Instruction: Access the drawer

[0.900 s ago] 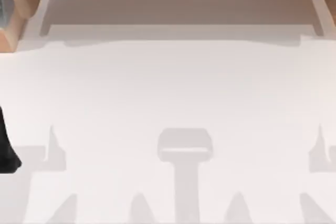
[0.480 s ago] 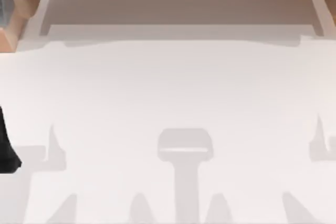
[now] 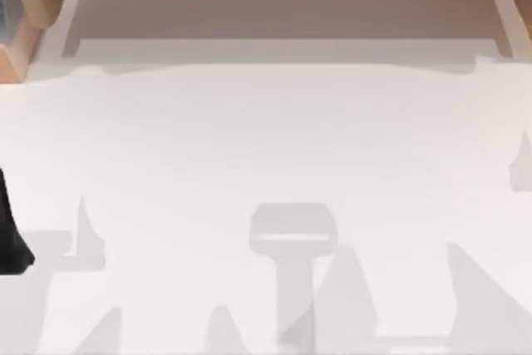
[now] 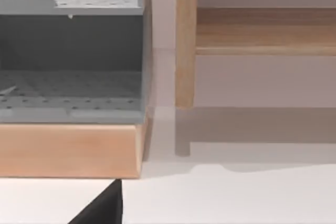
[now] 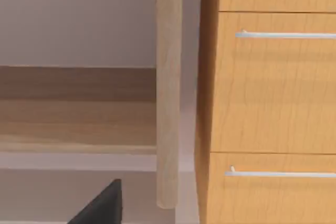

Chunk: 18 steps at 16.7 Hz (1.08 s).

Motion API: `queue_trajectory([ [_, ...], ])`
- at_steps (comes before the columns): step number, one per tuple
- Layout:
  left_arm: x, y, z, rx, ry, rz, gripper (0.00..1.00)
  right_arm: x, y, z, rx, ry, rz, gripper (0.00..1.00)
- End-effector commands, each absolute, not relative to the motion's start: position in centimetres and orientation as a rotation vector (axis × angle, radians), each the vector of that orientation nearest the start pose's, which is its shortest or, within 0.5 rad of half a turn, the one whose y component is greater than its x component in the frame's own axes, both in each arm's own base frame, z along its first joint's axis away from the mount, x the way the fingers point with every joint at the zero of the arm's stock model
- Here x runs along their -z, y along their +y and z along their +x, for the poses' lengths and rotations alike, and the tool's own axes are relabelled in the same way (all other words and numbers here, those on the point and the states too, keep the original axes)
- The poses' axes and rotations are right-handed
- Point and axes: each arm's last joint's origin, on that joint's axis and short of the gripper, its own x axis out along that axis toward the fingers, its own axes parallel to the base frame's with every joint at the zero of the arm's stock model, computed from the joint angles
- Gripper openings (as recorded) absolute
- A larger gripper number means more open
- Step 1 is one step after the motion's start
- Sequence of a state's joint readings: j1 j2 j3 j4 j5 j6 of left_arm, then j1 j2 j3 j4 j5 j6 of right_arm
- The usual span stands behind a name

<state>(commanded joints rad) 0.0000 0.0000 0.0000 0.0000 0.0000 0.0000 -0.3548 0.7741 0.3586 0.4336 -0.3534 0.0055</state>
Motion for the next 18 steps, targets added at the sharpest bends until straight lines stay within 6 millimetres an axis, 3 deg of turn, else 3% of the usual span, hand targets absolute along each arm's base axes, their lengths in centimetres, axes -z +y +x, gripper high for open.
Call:
queue_trajectory([
  [6,-16.0,-0.1,10.6,0.0,0.0,0.0,1.0,-24.7,-9.1,20.8,0.0,0.001,0.0,1.0],
  [13,-16.0,-0.1,10.6,0.0,0.0,0.0,1.0,-24.7,-9.3,21.1,-0.004,0.0,-0.013,1.0],
  [18,-16.0,-0.1,10.6,0.0,0.0,0.0,1.0,-24.8,-11.0,24.7,-0.017,-0.021,-0.237,1.0],
])
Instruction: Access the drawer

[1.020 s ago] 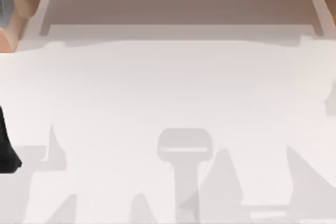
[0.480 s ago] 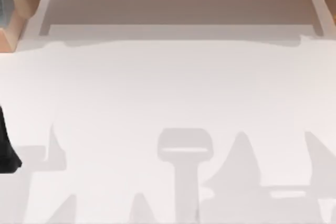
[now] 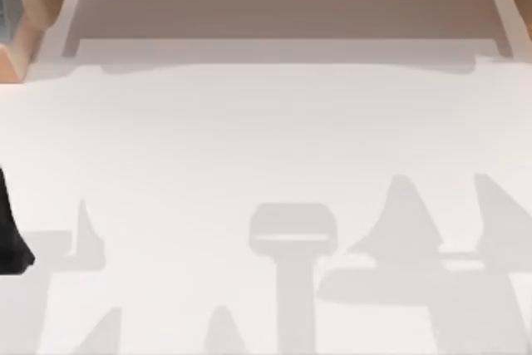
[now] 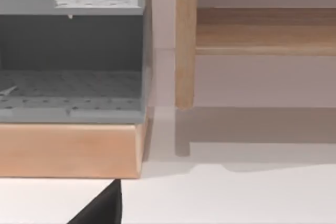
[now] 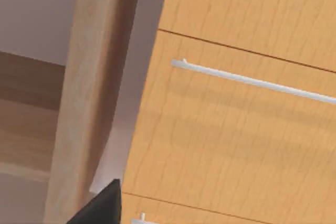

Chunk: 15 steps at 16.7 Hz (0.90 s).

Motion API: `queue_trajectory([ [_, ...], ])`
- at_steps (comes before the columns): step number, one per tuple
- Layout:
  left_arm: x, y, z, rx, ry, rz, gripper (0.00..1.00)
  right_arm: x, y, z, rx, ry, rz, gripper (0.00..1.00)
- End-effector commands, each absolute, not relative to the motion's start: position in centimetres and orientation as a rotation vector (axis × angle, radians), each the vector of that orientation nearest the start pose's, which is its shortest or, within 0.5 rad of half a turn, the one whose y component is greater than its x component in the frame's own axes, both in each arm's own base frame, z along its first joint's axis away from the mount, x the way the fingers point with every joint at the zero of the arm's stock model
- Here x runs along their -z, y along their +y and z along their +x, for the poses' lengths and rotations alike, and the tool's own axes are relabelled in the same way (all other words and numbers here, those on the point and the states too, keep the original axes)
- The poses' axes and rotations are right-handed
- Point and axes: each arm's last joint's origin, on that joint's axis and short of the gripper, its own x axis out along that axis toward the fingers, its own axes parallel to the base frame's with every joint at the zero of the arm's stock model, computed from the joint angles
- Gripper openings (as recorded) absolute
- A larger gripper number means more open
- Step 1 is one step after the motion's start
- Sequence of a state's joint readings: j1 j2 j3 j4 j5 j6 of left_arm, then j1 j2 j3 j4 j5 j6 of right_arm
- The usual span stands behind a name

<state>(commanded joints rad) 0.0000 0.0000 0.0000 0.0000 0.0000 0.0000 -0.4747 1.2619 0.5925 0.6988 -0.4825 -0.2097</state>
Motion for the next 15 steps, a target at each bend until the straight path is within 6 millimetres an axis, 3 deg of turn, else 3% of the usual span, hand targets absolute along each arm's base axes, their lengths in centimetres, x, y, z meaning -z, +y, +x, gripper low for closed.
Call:
queue_trajectory([
  [5,-16.0,-0.1,10.6,0.0,0.0,0.0,1.0,-22.3,-14.1,30.7,-0.005,-0.022,-0.664,1.0],
  [10,-16.0,-0.1,10.6,0.0,0.0,0.0,1.0,-16.5,-16.9,36.4,0.007,-0.007,-1.139,1.0],
  [15,-16.0,-0.1,10.6,0.0,0.0,0.0,1.0,-10.7,-17.9,39.6,0.007,0.005,-1.48,1.0],
])
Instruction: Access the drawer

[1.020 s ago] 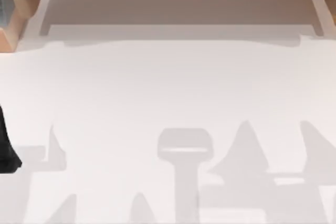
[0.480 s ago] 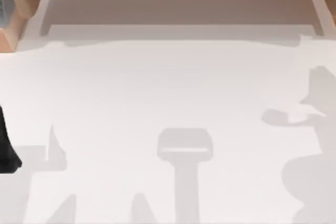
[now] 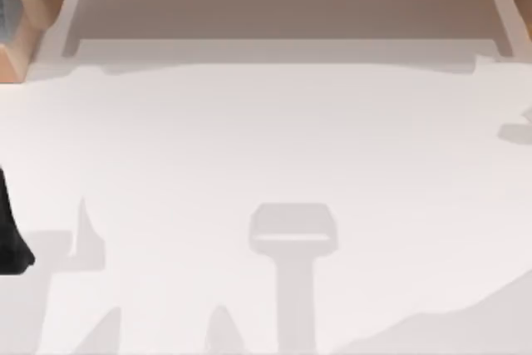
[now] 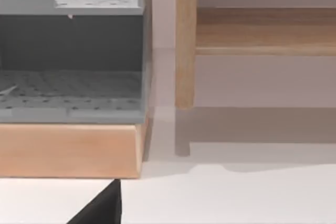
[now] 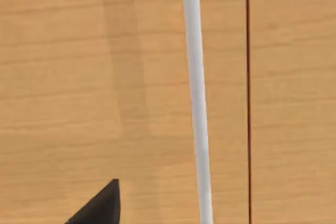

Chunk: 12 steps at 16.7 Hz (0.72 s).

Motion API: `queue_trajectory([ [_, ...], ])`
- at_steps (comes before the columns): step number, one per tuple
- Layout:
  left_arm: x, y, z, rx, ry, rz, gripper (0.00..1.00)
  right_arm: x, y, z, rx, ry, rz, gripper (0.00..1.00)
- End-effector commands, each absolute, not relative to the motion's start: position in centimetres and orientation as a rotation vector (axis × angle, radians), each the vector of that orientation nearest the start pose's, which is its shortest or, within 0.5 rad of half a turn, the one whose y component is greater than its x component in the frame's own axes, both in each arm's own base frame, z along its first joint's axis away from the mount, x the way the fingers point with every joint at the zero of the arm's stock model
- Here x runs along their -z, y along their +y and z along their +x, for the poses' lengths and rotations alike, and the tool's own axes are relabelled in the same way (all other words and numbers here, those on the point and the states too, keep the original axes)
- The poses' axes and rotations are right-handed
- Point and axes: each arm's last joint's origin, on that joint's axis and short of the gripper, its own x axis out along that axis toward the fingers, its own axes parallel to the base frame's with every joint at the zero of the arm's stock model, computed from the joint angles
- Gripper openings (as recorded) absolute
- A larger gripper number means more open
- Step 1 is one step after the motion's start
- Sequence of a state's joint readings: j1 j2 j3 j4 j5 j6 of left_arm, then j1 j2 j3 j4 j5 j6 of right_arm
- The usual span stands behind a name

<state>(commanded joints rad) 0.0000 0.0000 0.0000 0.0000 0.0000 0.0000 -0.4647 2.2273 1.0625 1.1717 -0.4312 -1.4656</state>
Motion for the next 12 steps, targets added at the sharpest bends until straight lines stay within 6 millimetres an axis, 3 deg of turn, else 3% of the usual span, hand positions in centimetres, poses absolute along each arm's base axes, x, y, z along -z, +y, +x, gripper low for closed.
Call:
queue_trajectory([
  [3,-16.0,-0.1,10.6,0.0,0.0,0.0,1.0,-9.0,-18.0,40.3,0.008,0.008,-1.564,1.0],
  [9,-16.0,-0.1,10.6,0.0,0.0,0.0,1.0,-8.9,-18.2,40.2,0.008,0.013,-1.568,1.0],
  [12,-16.0,-0.1,10.6,0.0,0.0,0.0,1.0,-9.0,-18.1,41.4,0.008,0.007,-1.571,1.0],
])
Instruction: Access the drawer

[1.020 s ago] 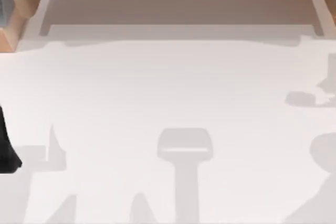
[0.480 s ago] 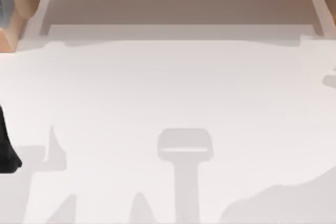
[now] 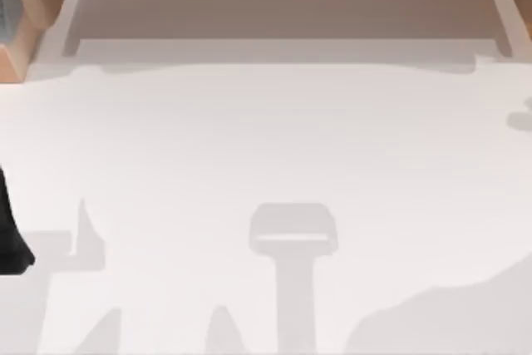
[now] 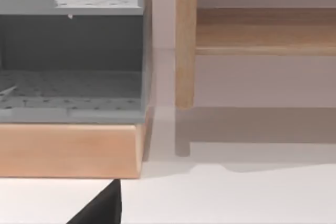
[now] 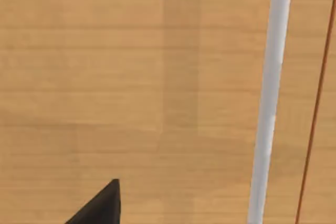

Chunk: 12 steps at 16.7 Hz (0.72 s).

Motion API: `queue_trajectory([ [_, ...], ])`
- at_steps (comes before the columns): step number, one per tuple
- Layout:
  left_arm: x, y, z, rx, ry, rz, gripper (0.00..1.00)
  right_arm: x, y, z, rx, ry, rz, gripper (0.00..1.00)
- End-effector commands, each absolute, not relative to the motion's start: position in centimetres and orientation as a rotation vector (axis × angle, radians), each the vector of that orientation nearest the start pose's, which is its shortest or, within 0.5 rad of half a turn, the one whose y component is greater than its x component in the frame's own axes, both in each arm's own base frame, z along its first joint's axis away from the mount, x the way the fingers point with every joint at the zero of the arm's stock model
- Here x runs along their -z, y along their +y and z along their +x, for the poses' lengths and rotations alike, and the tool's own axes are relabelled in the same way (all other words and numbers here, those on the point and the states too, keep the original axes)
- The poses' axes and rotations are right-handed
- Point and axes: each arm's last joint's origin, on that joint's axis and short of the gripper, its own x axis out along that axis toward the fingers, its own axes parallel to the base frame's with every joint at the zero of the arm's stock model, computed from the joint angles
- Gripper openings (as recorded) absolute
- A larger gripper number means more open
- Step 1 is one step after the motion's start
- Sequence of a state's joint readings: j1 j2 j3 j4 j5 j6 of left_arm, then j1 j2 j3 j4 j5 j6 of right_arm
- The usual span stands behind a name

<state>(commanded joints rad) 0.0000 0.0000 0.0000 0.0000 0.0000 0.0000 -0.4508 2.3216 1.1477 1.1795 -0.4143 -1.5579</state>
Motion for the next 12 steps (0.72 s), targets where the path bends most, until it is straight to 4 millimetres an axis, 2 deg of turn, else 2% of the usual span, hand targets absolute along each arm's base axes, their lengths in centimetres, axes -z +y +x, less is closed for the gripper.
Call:
queue_trajectory([
  [3,-16.0,-0.12,10.57,0.0,0.0,0.0,1.0,-8.92,-18.08,42.6,0.008,0.008,-1.571,1.0],
  [7,-16.0,-0.12,10.57,0.0,0.0,0.0,1.0,-8.92,-18.07,42.82,0.008,0.008,-1.571,1.0],
  [12,-16.0,-0.12,10.57,0.0,0.0,0.0,1.0,-8.92,-18.07,42.82,0.008,0.008,-1.571,0.62],
])
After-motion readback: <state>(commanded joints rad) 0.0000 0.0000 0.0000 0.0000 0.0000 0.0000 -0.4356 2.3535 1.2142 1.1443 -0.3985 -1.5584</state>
